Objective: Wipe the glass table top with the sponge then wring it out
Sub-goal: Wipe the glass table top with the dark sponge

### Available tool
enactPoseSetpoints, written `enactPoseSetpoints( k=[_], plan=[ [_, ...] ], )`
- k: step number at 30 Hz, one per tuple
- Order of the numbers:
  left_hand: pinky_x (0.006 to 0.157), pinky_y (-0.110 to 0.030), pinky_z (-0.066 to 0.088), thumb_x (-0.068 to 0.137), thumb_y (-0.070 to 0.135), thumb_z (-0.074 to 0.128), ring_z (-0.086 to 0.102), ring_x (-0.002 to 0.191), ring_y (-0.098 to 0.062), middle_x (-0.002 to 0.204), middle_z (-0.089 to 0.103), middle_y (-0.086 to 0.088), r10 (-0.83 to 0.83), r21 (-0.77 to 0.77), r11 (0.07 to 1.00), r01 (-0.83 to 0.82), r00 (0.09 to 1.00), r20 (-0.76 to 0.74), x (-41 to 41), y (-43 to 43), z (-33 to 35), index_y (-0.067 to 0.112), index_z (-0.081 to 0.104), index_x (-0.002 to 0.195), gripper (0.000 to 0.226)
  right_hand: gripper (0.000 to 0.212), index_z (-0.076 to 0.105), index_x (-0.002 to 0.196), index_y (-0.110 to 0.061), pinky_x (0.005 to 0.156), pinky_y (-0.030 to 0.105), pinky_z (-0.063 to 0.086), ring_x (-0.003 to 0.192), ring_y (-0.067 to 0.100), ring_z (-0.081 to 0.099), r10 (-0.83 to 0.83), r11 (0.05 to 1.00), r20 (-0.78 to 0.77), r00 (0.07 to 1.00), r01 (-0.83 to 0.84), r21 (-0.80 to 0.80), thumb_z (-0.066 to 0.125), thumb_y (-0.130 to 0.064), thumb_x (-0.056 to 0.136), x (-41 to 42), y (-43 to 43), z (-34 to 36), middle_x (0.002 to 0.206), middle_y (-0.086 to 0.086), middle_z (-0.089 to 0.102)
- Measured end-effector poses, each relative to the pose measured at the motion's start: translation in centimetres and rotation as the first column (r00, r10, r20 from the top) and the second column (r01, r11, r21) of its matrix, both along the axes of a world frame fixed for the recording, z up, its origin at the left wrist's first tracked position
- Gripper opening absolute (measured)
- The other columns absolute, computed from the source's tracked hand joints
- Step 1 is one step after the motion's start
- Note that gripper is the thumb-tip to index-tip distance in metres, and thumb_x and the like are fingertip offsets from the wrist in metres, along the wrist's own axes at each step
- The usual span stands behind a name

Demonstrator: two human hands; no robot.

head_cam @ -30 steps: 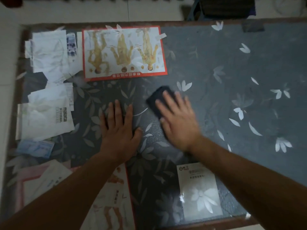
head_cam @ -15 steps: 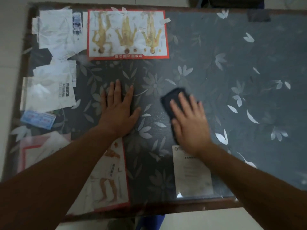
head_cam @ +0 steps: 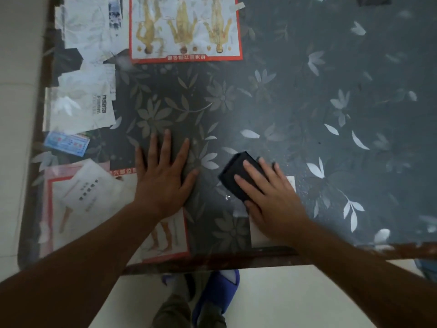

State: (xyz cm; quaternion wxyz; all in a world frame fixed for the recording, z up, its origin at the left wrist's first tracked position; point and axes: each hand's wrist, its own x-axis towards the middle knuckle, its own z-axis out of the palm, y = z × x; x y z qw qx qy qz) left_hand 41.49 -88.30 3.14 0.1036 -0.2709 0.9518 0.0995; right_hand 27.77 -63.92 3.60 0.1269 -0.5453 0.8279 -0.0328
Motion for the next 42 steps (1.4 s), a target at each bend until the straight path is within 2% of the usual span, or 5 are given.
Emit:
enactPoseSetpoints(
  k=[6,12,18,25,42],
  plan=[
    [0.12,-0.058,-0.009,0.094,0.067,0.013,-0.018,0.152,-0.028,0.167,-0.01,-0.006,-0.003,-0.021,1.0,0.003,1.0,-0.007,0.0,0.2,-0.1,0.037,-0.004,0.157,0.072,0.061,0.018,0.16,-0.027,0.125,0.053,0.002,0.155,0.032,0.002,-0.584,0.81,-0.003,0.812,0.583,-0.059,0.025,-0.043,0.101,-3.5,-2.2,0.4,0.169,0.004,0.008],
    [0.119,-0.056,-0.013,0.095,0.063,0.004,-0.021,0.151,-0.023,0.167,-0.012,-0.002,0.009,0.061,0.998,-0.006,0.999,-0.045,0.1,-0.2,-0.1,0.04,-0.003,0.156,0.066,0.062,0.029,0.155,-0.029,0.124,0.056,0.012,0.153,0.036,0.017,0.048,0.998,0.008,0.999,-0.048,-0.029,0.046,-0.041,0.096,8.1,1.5,0.1,0.165,0.005,0.024],
    [0.119,-0.058,-0.009,0.093,0.058,0.011,-0.013,0.153,-0.027,0.167,-0.003,-0.006,0.031,0.069,0.997,-0.027,0.998,-0.06,0.0,-0.4,-0.3,0.038,0.007,0.157,0.067,0.06,0.028,0.158,-0.025,0.124,0.056,0.008,0.154,0.035,0.01,-0.731,0.676,0.011,0.682,0.727,-0.122,0.03,-0.042,0.1,3.5,-0.4,-0.1,0.168,0.006,0.017],
    [0.115,-0.063,-0.008,0.092,0.059,0.005,-0.011,0.152,-0.037,0.167,-0.004,-0.013,-0.049,0.046,0.998,0.052,0.997,-0.057,0.1,-0.8,-0.7,0.031,0.013,0.158,0.073,0.056,0.034,0.155,-0.026,0.124,0.056,0.013,0.154,0.035,0.013,-0.223,0.973,-0.003,0.975,0.223,-0.061,0.038,-0.04,0.101,15.4,-1.7,-0.1,0.167,0.004,0.021],
    [0.109,-0.069,0.025,0.1,0.031,0.029,0.024,0.147,-0.044,0.159,0.031,-0.016,-0.197,-0.015,0.98,0.197,0.979,-0.045,0.6,-2.3,0.5,0.024,0.055,0.134,0.043,0.06,0.022,0.159,-0.027,0.125,0.052,0.002,0.155,0.034,0.004,-0.636,0.77,0.004,0.772,0.635,-0.064,0.02,-0.045,0.102,10.5,-5.9,-0.3,0.169,0.003,0.01]
  ],
)
